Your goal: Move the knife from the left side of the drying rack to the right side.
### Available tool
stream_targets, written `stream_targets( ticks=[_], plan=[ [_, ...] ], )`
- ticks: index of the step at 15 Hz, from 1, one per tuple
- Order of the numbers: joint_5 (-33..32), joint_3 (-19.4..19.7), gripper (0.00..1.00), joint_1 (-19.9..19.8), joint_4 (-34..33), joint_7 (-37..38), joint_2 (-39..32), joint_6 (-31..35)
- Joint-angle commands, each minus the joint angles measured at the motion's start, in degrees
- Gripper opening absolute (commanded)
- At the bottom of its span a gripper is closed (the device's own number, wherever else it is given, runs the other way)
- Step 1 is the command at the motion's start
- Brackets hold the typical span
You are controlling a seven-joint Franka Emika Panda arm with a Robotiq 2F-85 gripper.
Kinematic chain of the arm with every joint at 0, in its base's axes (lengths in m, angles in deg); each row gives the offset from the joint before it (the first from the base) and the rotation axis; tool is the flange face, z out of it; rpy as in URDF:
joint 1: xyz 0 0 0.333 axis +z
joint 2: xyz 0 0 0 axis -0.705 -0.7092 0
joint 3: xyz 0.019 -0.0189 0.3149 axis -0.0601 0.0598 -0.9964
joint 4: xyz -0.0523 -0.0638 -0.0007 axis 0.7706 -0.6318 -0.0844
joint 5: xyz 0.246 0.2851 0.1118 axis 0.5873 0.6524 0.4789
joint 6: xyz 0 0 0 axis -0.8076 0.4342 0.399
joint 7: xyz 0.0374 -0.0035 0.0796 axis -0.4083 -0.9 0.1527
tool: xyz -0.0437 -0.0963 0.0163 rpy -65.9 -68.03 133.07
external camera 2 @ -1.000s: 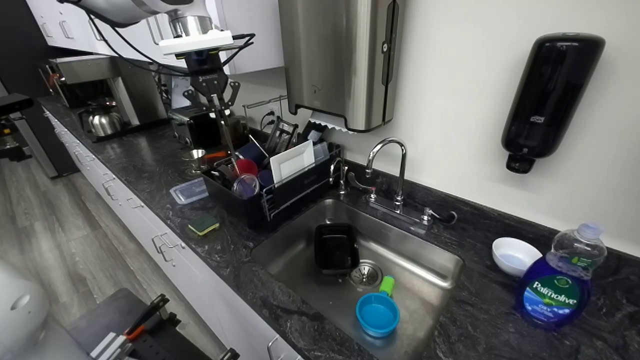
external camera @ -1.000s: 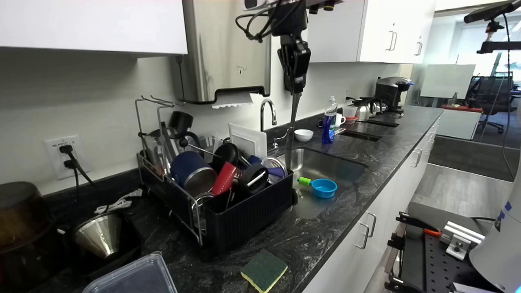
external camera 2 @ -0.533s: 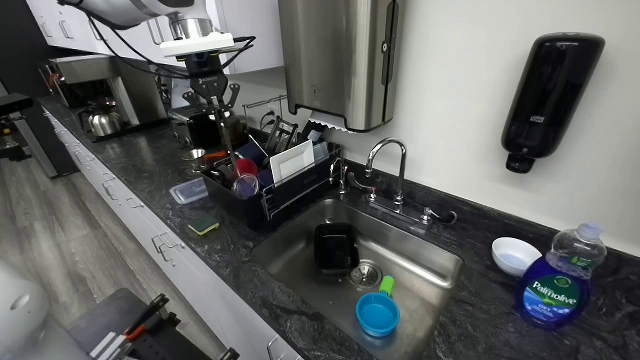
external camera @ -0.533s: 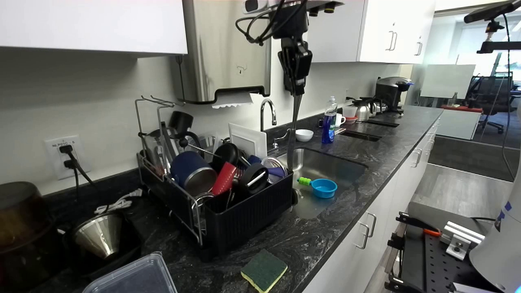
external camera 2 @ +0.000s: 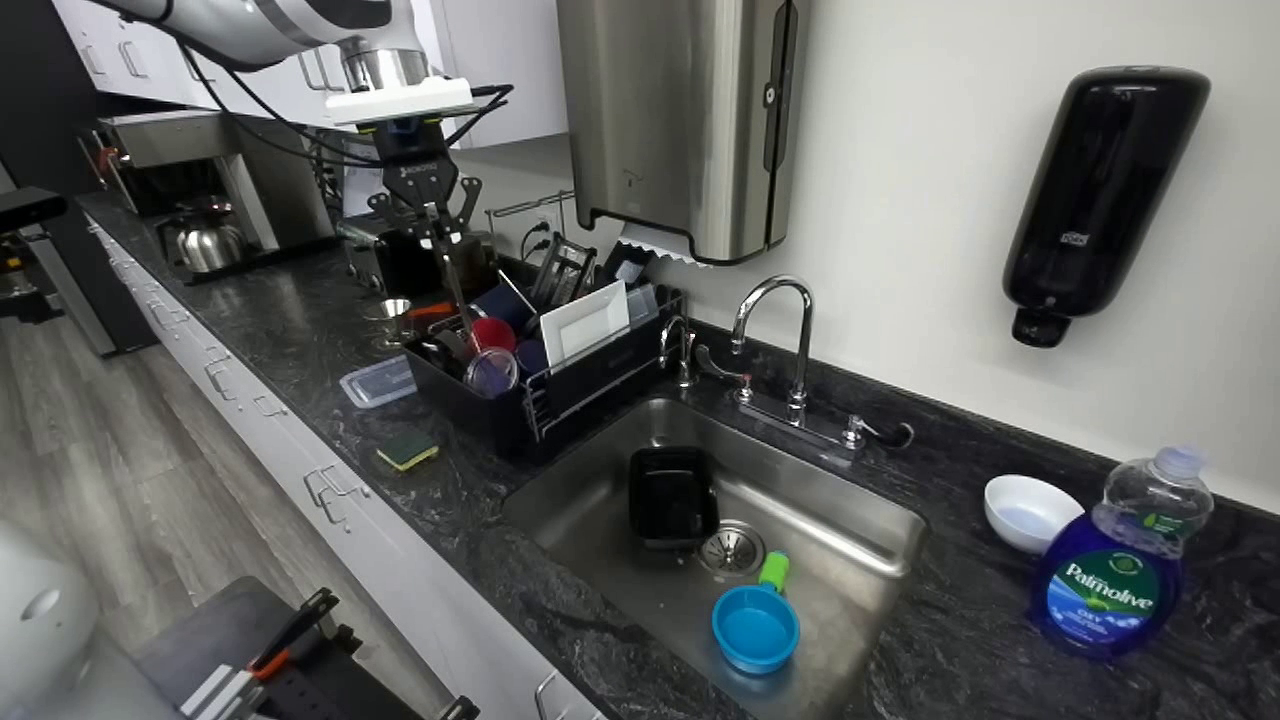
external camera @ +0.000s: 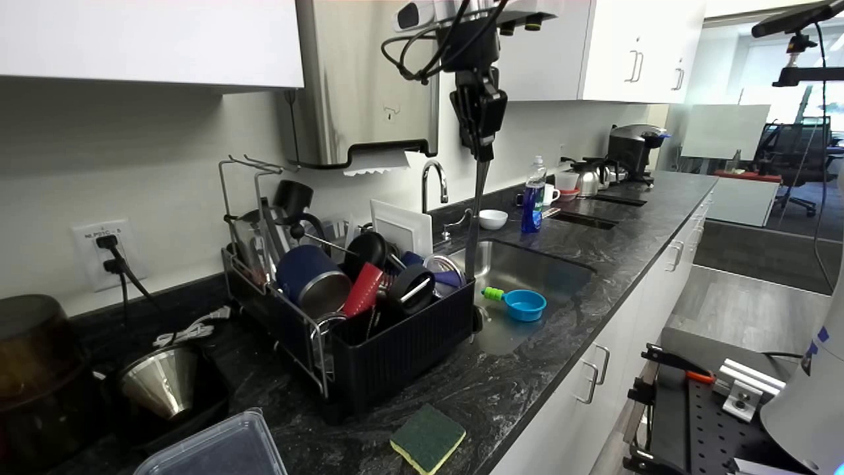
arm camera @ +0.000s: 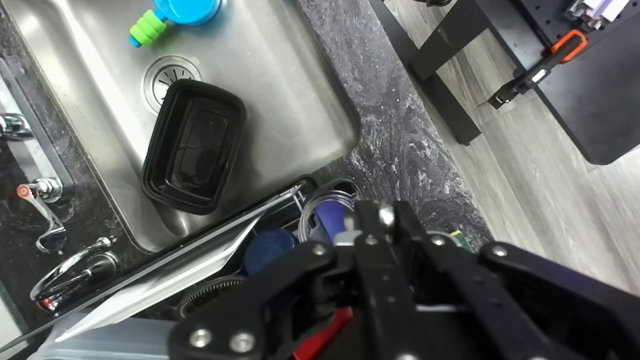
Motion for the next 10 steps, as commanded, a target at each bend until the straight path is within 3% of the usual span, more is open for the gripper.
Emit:
stream_targets(
  ticks=[1,10],
  plan=[
    [-0.21,-0.30,0.03,-0.55,1.16,-1.72,0.23,1.78],
    [0.15,-0.04,0.03,-0.70,4.16,-2.18,0.32,3.82]
  ],
)
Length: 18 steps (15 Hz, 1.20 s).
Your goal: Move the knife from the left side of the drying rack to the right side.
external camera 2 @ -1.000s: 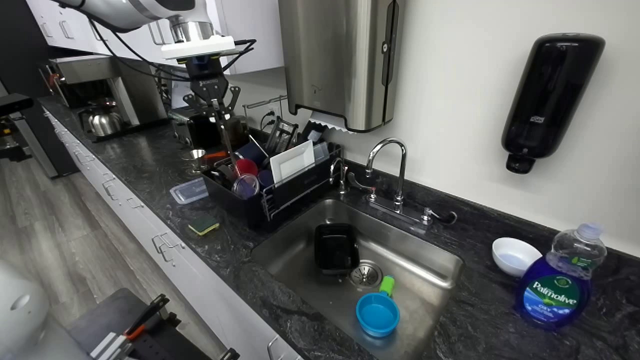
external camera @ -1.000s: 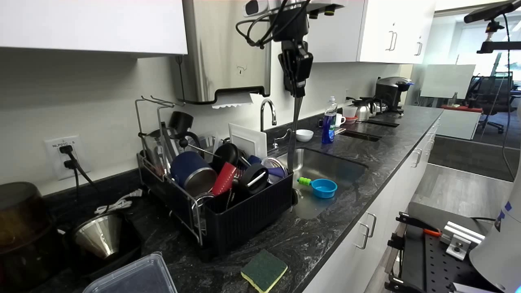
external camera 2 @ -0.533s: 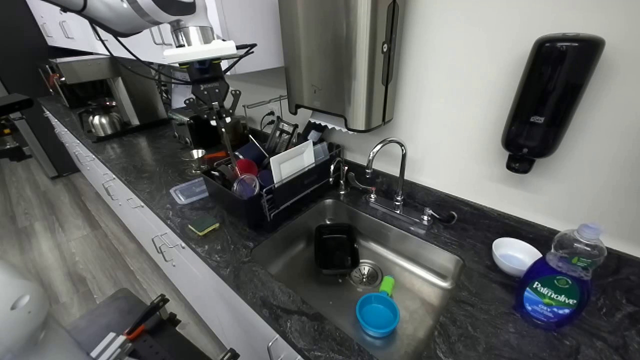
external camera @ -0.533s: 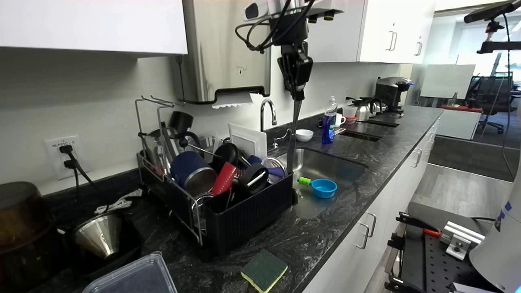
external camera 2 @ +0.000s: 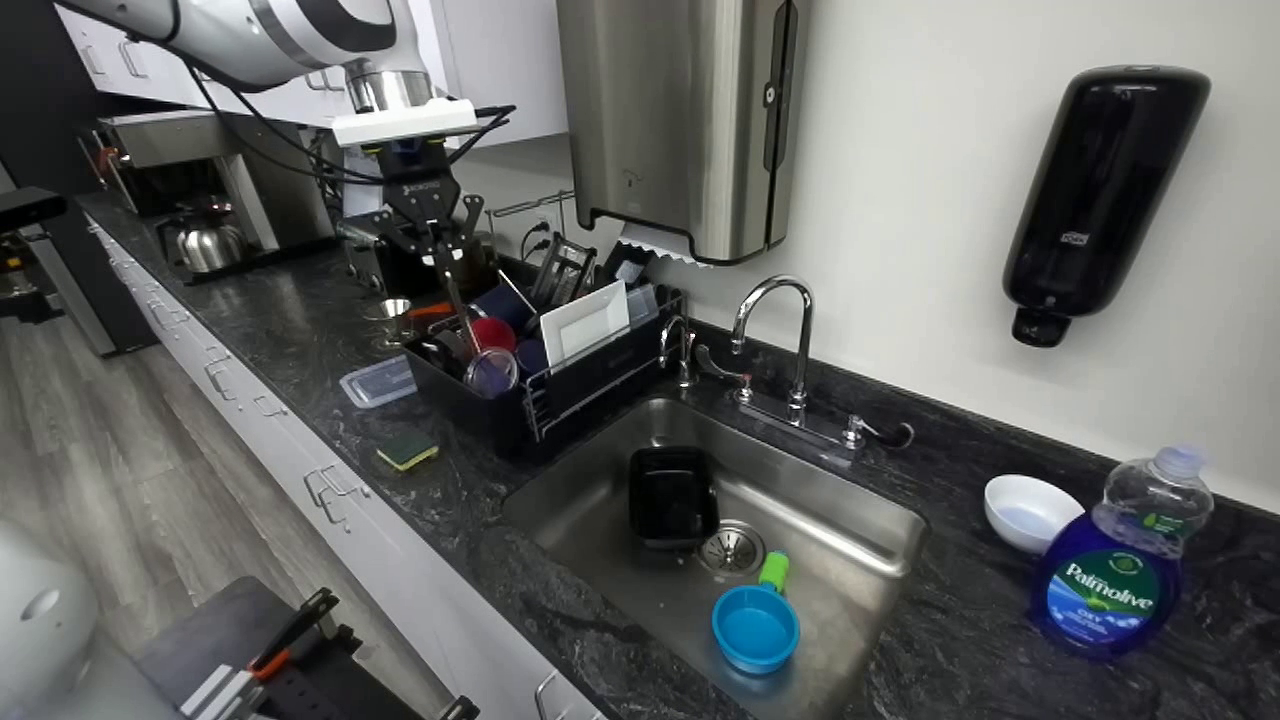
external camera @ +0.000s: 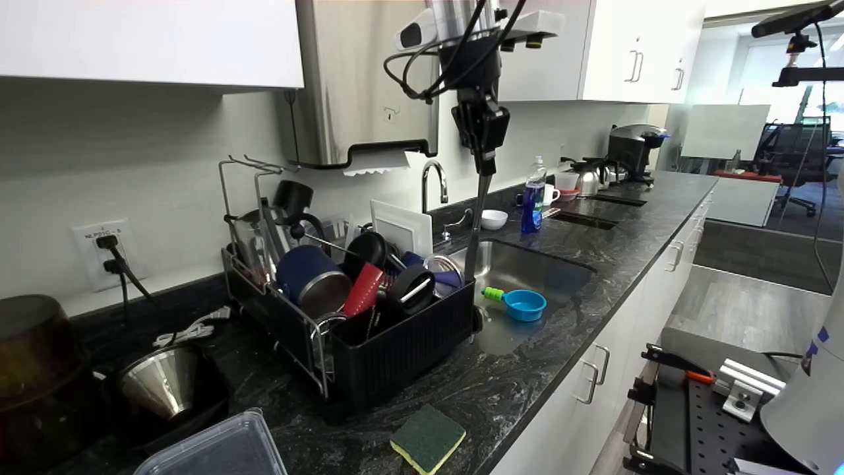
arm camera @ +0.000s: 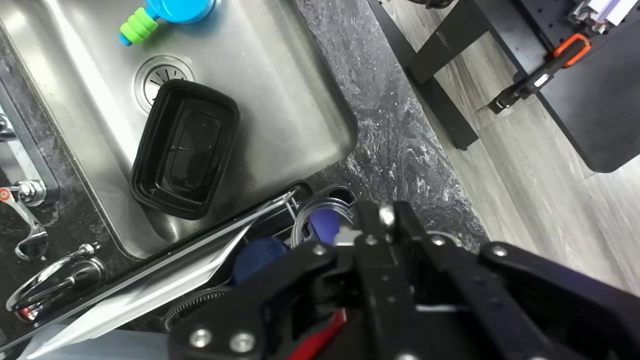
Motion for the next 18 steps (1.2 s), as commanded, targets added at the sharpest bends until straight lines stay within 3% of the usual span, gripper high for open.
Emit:
stream_targets(
  ticks=[1,18],
  plan=[
    [0.21,-0.09,0.03,-0.68,1.67,-1.88,0.33,1.87],
    [0.65,0.47,0.03,-0.84,6.72,-1.84,0.65,5.42]
  ],
)
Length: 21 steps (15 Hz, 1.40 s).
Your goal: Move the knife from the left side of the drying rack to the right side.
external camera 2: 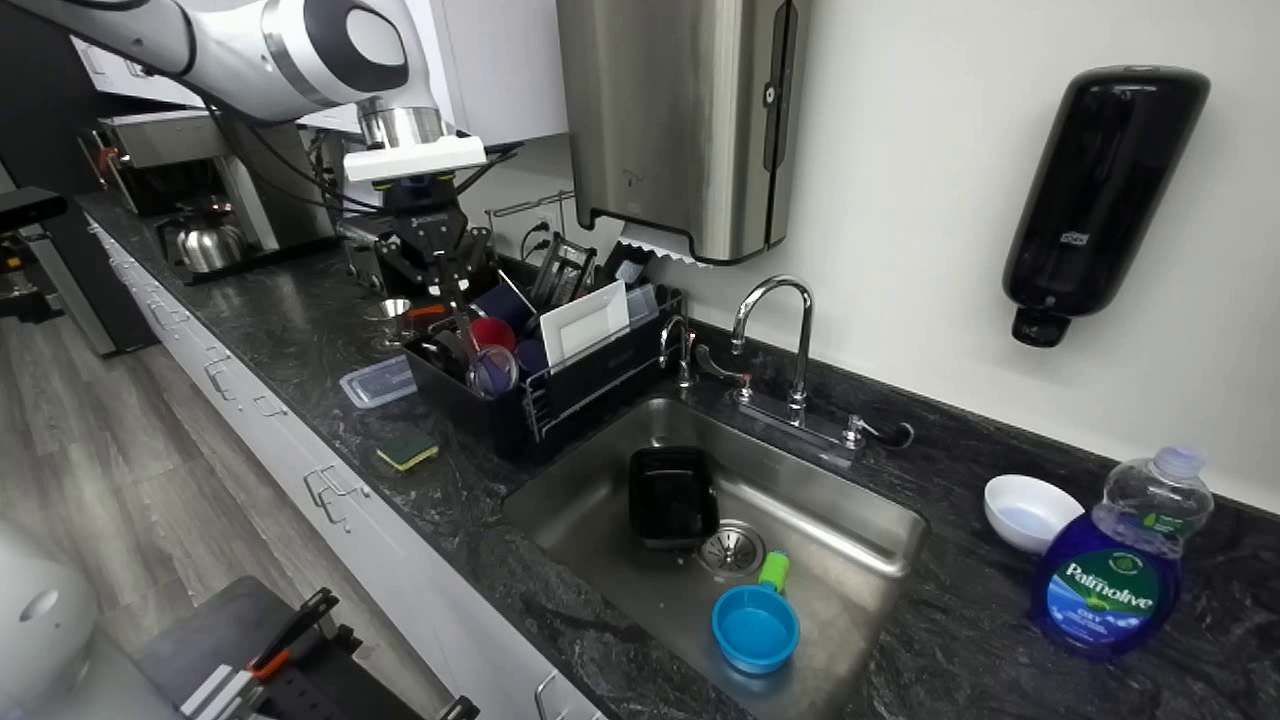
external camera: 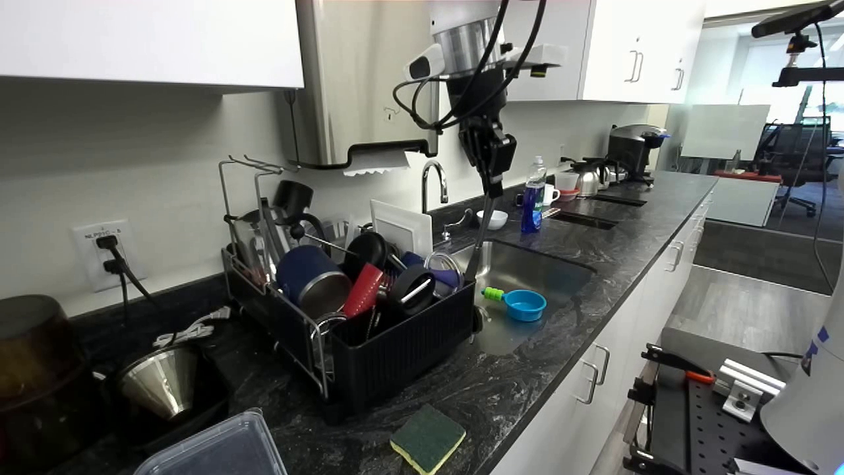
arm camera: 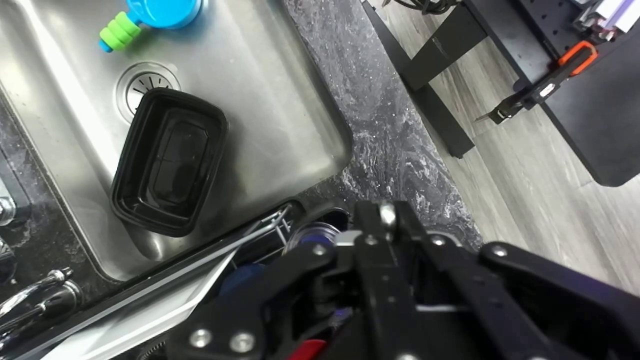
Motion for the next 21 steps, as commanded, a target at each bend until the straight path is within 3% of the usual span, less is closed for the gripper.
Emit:
stream_targets(
  ticks=[1,21],
  plan=[
    [0.23,-0.37,0.03,-0.57,2.06,-1.51,0.67,2.14],
    [0.93,-0.32,0.03,-0.34,11.15,1.22,2.19,14.78]
  ],
)
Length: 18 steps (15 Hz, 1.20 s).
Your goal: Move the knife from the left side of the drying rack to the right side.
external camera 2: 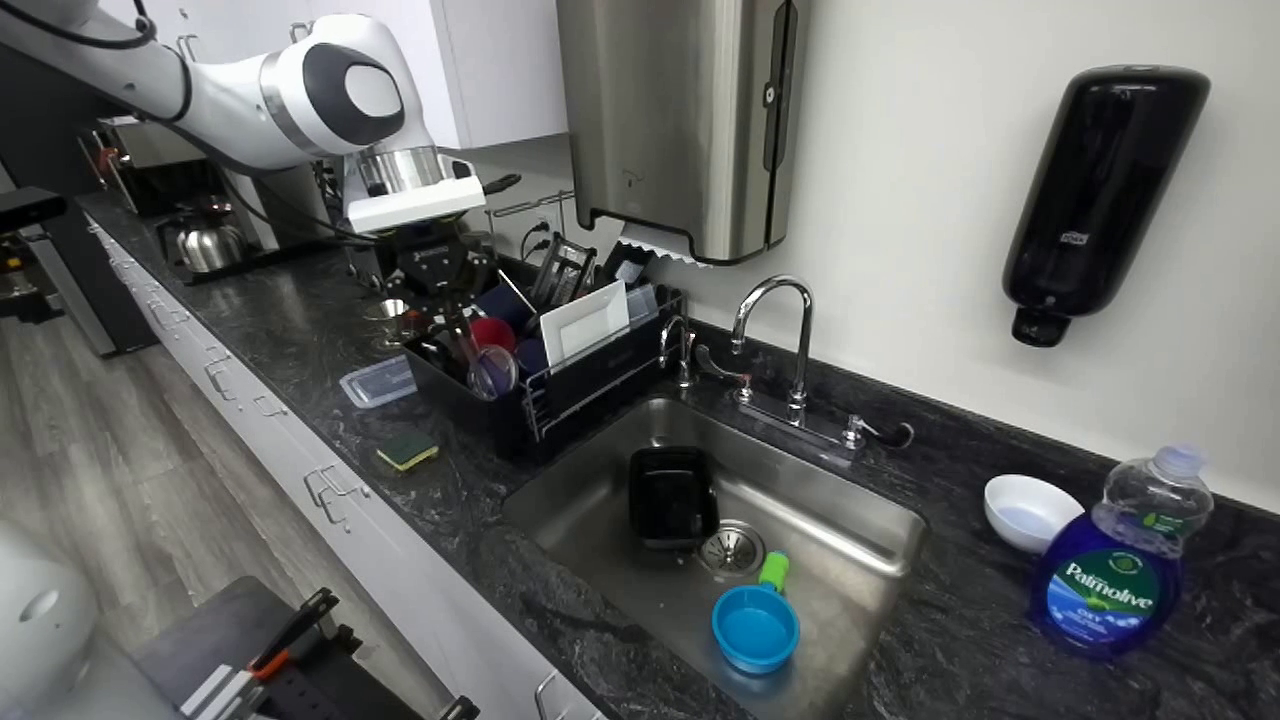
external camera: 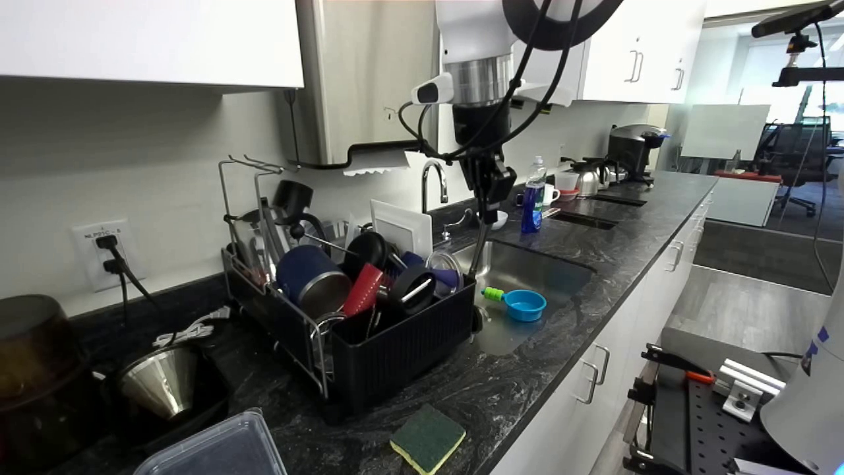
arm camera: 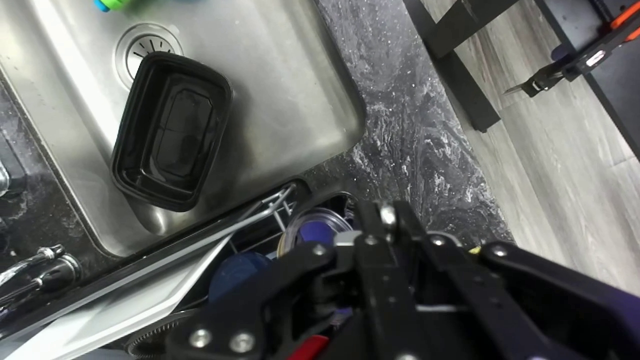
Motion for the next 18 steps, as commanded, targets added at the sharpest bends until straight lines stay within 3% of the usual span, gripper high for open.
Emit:
stream_targets(
  ticks=[1,3,11,18],
  plan=[
    [1.05,-0.30,0.37,-0.32,2.68,0.43,0.52,2.51],
    [1.30,-0.34,0.43,-0.24,3.37,0.34,0.56,2.65],
    [1.41,-0.47,0.99,-0.32,5.23,1.51,0.74,4.17],
    [1.28,-0.91,1.00,-0.55,1.37,11.67,4.25,0.38]
  ],
)
